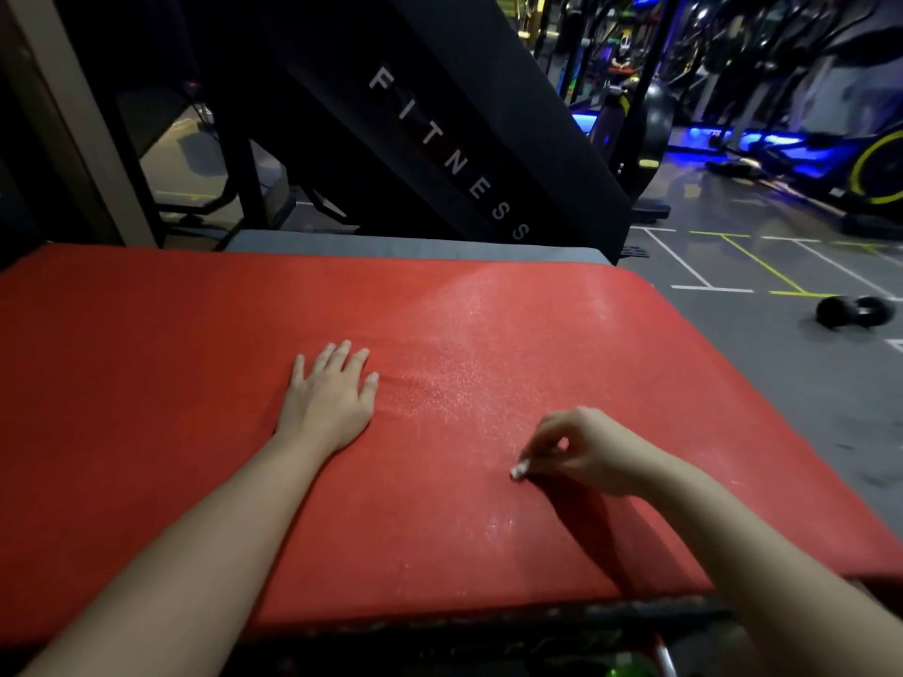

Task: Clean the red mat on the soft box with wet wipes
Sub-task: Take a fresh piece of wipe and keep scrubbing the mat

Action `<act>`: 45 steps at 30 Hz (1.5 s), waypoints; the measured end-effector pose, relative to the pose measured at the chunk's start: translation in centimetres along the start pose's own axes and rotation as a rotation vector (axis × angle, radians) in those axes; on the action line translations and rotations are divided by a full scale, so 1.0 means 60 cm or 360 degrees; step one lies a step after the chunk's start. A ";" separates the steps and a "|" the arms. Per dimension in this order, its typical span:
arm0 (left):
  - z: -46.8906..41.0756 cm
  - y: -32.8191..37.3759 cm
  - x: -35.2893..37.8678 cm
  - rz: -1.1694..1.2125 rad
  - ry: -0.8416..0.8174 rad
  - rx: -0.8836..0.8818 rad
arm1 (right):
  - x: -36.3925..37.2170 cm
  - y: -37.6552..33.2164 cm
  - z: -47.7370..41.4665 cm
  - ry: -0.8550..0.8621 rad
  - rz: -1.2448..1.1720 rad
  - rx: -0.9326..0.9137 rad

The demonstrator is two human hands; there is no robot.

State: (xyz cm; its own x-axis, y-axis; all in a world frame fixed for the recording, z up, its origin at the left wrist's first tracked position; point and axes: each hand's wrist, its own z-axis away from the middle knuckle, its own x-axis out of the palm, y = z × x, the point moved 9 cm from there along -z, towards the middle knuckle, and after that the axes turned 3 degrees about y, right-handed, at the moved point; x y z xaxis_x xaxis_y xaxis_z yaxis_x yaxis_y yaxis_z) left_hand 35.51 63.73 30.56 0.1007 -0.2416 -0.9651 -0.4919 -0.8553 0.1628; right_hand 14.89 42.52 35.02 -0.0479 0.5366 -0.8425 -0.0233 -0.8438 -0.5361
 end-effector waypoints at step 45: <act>0.187 -0.013 -0.064 0.0024 -0.0123 0.0112 | 0.053 -0.073 0.070 -0.0082 -0.0018 0.0075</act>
State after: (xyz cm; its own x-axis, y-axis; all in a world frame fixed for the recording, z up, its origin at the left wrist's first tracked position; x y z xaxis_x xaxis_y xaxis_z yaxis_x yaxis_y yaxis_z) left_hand 25.82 70.49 31.86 0.0275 -0.2157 -0.9761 -0.5526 -0.8169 0.1650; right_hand 10.64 47.93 34.92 -0.0984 0.5459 -0.8321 -0.0712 -0.8379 -0.5412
